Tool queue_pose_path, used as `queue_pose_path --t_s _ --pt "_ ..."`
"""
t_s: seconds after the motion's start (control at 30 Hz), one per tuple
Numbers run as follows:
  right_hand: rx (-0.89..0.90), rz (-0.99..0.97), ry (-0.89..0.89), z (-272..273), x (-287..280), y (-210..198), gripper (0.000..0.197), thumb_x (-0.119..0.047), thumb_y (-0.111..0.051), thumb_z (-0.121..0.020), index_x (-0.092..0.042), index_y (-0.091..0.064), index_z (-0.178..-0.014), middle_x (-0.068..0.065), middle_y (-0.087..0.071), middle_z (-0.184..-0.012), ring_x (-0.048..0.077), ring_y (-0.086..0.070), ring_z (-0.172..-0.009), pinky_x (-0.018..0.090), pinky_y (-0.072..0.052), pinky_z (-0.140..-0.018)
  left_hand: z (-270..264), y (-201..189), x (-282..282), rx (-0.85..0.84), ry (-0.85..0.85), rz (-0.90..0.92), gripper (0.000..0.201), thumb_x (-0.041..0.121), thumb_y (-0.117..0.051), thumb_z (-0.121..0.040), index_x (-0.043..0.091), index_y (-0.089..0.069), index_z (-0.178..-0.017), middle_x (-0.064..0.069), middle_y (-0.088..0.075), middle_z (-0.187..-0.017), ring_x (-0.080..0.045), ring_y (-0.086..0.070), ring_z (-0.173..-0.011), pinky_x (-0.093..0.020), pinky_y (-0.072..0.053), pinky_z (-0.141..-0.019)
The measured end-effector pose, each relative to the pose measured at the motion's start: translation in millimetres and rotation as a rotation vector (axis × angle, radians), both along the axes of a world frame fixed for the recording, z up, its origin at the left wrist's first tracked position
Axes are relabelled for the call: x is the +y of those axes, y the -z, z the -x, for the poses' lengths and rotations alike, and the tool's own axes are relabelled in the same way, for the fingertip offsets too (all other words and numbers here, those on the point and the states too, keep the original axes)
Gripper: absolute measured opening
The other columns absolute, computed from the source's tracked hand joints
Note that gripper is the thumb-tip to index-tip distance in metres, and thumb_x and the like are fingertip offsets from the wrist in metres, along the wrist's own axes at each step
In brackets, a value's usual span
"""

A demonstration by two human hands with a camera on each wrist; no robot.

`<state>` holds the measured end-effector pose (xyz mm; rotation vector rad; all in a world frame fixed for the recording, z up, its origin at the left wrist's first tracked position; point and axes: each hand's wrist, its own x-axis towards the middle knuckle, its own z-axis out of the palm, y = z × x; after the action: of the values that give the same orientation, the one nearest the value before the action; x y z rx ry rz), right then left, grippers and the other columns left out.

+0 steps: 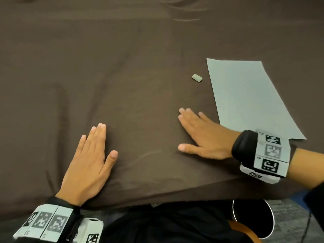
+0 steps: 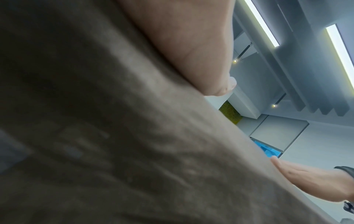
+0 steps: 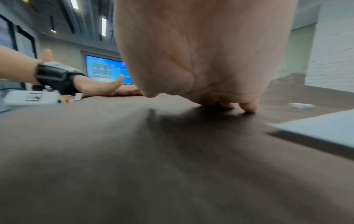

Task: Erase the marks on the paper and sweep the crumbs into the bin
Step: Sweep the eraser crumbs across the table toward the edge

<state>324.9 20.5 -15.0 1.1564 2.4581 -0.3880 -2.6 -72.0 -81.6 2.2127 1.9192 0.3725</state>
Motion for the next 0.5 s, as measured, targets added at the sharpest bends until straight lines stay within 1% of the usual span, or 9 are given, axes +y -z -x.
queue_pose_path --t_s 0.07,0.13,0.17,0.2,0.27,0.37,0.4,0.47,0.5 --pt "0.033 0.001 -0.163 8 -21 2 0.097 -0.076 -0.014 -0.085 -0.012 0.014 -0.151 0.004 0.027 -0.157 0.016 0.027 -0.143 0.042 0.007 -0.12 0 0 0 -0.001 -0.004 -0.001 0.076 0.065 -0.005 -0.097 0.016 0.004 -0.155 -0.001 -0.006 -0.164 -0.012 0.0 -0.151 -0.033 0.0 -0.122" --pt "0.08 0.056 -0.297 11 -44 -1 0.094 -0.074 -0.02 -0.088 -0.014 0.013 -0.151 0.001 0.028 -0.156 0.011 0.029 -0.142 0.036 0.015 -0.118 0 0 -1 0.001 -0.006 -0.001 0.077 0.065 -0.004 -0.097 0.016 0.003 -0.155 -0.001 -0.006 -0.164 -0.012 0.0 -0.151 -0.034 0.0 -0.122" --pt "0.103 0.097 -0.326 10 -50 -3 0.091 -0.073 -0.022 -0.089 -0.015 0.013 -0.152 -0.002 0.028 -0.156 0.008 0.03 -0.141 0.033 0.016 -0.116 0 -1 -1 0.002 -0.005 -0.001 0.077 0.065 -0.004 -0.097 0.015 0.002 -0.155 -0.001 -0.006 -0.163 -0.012 -0.001 -0.151 -0.034 0.0 -0.122" --pt "0.129 0.122 -0.324 7 -51 -6 0.089 -0.071 -0.022 -0.09 -0.017 0.013 -0.152 -0.004 0.027 -0.156 0.005 0.03 -0.14 0.031 0.016 -0.117 1 -1 0 0.004 -0.003 -0.001 0.077 0.065 -0.004 -0.097 0.015 0.002 -0.155 -0.001 -0.007 -0.163 -0.012 -0.001 -0.151 -0.034 0.0 -0.122" --pt "0.166 0.085 -0.239 -2 -43 -8 0.087 -0.07 -0.019 -0.09 -0.018 0.012 -0.152 -0.005 0.026 -0.157 0.003 0.028 -0.141 0.03 0.011 -0.119 0 -1 0 0.007 0.001 0.001 0.076 0.065 -0.005 -0.097 0.016 0.002 -0.155 -0.001 -0.006 -0.164 -0.012 0.0 -0.151 -0.034 0.0 -0.122" --pt "0.079 0.024 -0.029 -8 -14 -5 0.089 -0.072 -0.012 -0.086 -0.018 0.017 -0.151 -0.005 0.029 -0.156 0.007 0.027 -0.142 0.037 0.002 -0.121 0 -1 0 0.008 0.002 0.01 0.076 0.065 -0.004 -0.097 0.017 0.002 -0.155 0.0 -0.005 -0.163 -0.012 0.0 -0.151 -0.034 0.0 -0.122" --pt "0.044 0.016 0.01 -6 -5 -3 0.091 -0.074 -0.011 -0.085 -0.018 0.017 -0.15 -0.004 0.029 -0.156 0.009 0.026 -0.142 0.039 0.0 -0.121 0 -1 0 0.014 0.003 0.011 0.076 0.065 -0.004 -0.097 0.017 0.002 -0.155 0.0 -0.005 -0.163 -0.012 0.001 -0.151 -0.034 0.0 -0.122" --pt "0.024 0.004 0.019 5 3 1 0.095 -0.076 -0.01 -0.083 -0.015 0.016 -0.151 -0.001 0.027 -0.156 0.013 0.024 -0.143 0.043 0.0 -0.121 0 -2 0 0.027 0.002 0.015 0.076 0.065 -0.003 -0.097 0.017 0.001 -0.155 0.0 -0.005 -0.163 -0.011 0.002 -0.151 -0.035 0.0 -0.122" --pt "0.032 0.007 -0.009 14 1 2 0.096 -0.076 -0.011 -0.083 -0.014 0.015 -0.151 0.001 0.026 -0.157 0.014 0.024 -0.144 0.044 0.001 -0.121 1 -2 0 0.027 0.0 0.018 0.077 0.065 -0.003 -0.096 0.017 0.001 -0.155 0.0 -0.004 -0.163 -0.011 0.002 -0.15 -0.035 0.0 -0.122"
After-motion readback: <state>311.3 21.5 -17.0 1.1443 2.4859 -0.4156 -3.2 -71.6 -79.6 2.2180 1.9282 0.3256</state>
